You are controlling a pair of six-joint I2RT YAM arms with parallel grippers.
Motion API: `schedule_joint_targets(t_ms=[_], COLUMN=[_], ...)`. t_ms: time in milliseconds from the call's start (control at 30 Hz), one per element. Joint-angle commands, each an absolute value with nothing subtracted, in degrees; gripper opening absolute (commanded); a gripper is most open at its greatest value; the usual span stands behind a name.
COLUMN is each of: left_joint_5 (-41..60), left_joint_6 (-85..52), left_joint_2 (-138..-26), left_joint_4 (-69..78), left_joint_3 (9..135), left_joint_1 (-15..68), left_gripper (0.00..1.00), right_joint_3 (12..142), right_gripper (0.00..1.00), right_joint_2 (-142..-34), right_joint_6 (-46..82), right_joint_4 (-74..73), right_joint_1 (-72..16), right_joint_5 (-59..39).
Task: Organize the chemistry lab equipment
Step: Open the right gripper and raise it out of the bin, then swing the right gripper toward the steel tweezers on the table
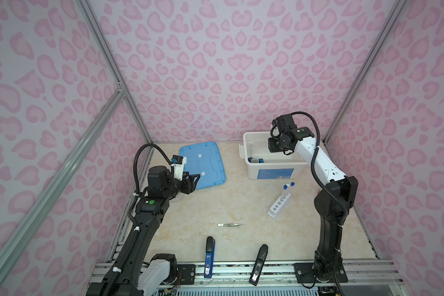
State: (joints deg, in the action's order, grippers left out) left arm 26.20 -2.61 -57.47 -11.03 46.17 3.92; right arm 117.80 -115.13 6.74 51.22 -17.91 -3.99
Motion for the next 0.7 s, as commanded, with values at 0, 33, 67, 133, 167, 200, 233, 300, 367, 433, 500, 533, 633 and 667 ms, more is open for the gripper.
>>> schedule_joint_targets(t_ms=[0, 33, 67, 133, 167, 200, 233, 300, 367, 433, 500, 533, 633, 667], left_joint_5=[26.56, 26.53, 26.47, 26.46, 26.46, 26.42, 26.56, 27.4, 28.1, 28.21, 28.28, 28.3, 28.08, 28.12], left_joint_6=[-2.64, -2.6, -2.64, -2.68, -2.68, -2.65, -2.71, -3.44, -4.31, -4.57, -4.65, -4.66, -4.7, -4.83], left_joint_2=[-57.17, -57.29, -57.32, -57.55, -57.69, -57.91, -58.33, -58.53, -58.62, -58.81, -58.89, -58.89, -58.71, -58.71], left_joint_4=[-10.3, -10.37, -10.38, -10.29, -10.25, -10.17, -10.22, -9.91, -9.01, -8.58, -8.59, -8.46, -8.09, -8.11], left_joint_3=[45.88, 45.88, 45.96, 46.04, 46.05, 45.96, 46.05, 46.1, 46.01, 46.05, 45.88, 45.8, 45.18, 45.11], left_joint_1=[4.53, 4.65, 4.73, 4.88, 4.91, 4.92, 5.01, 5.01, 5.02, 5.1, 5.1, 5.05, 5.1, 5.09], left_gripper=[0.62, 0.62, 0.62, 0.62, 0.62, 0.62, 0.62, 0.62, 0.62, 0.62, 0.62, 0.62, 0.62, 0.62], right_joint_3=[111.42, 108.08, 105.17, 98.98, 97.04, 95.38, 94.32, 93.21, 93.16, 93.19, 92.67, 92.04, 88.75, 87.8], right_gripper=[0.4, 0.4, 0.4, 0.4, 0.4, 0.4, 0.4, 0.41, 0.42, 0.43, 0.43, 0.43, 0.43, 0.43], right_joint_2=[-110.3, -107.97, -105.97, -101.62, -100.03, -98.36, -96.93, -94.92, -93.98, -93.93, -94.3, -94.4, -94.32, -94.44], right_joint_6=[0.69, -1.14, -2.66, -5.45, -6.59, -7.75, -8.74, -10.46, -12.81, -14.94, -16.05, -16.23, -14.99, -14.65], right_joint_4=[45.45, 43.59, 42.03, 39.06, 38.6, 38.59, 39.33, 41.5, 45.26, 49.22, 52.45, 53.51, 52.94, 52.76], right_joint_1=[-19.71, -20.86, -21.84, -24.05, -24.94, -25.92, -26.81, -28.44, -30.16, -32.5, -34.72, -35.71, -38.61, -39.31], right_joint_5=[-6.93, -7.03, -7.17, -7.74, -8.32, -9.32, -10.59, -13.97, -17.14, -18.02, -18.02, -18.02, -19.86, -20.42])
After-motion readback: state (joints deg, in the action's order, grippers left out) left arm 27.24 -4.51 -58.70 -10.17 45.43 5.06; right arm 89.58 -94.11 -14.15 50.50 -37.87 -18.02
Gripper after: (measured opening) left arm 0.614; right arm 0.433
